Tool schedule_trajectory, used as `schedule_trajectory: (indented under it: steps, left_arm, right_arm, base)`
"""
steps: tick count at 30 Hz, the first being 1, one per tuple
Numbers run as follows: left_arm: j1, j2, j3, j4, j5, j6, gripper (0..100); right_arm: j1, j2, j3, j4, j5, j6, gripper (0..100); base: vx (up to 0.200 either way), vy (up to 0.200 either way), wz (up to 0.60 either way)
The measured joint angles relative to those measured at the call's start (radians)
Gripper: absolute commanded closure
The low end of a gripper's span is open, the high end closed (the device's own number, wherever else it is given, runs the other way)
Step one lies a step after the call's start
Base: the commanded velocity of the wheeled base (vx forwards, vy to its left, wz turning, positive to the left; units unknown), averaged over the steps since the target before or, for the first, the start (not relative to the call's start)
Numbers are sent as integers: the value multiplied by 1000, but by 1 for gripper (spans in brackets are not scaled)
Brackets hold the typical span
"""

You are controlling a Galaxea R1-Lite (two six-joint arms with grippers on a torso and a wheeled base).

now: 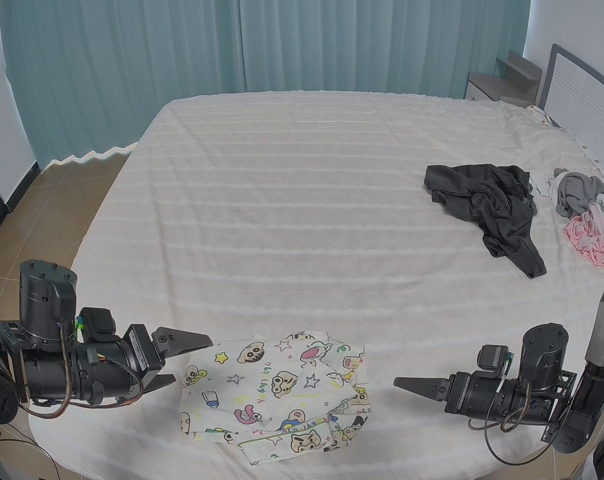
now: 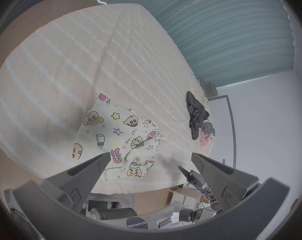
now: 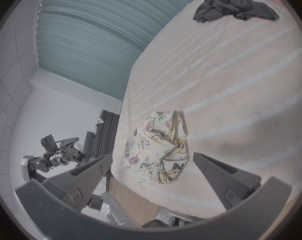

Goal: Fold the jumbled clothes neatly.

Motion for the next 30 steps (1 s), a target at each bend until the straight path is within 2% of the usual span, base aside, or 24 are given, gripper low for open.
schedule_trajectory:
  steps: [4, 20, 30]
  left_arm:
    - [0, 0, 1, 0, -11, 0, 0]
    - [1, -5, 6, -18, -19, -2, 0]
    - [1, -18, 26, -55, -20, -1, 0]
  right_arm:
    - [1, 2, 0, 0, 0, 0, 0]
    - [8, 21, 0, -2, -13, -12, 0]
    - [48, 22, -49, 36, -144, -60, 0]
  base:
    - [-200, 200, 0]
    - [0, 13, 0]
    - [0, 200, 0]
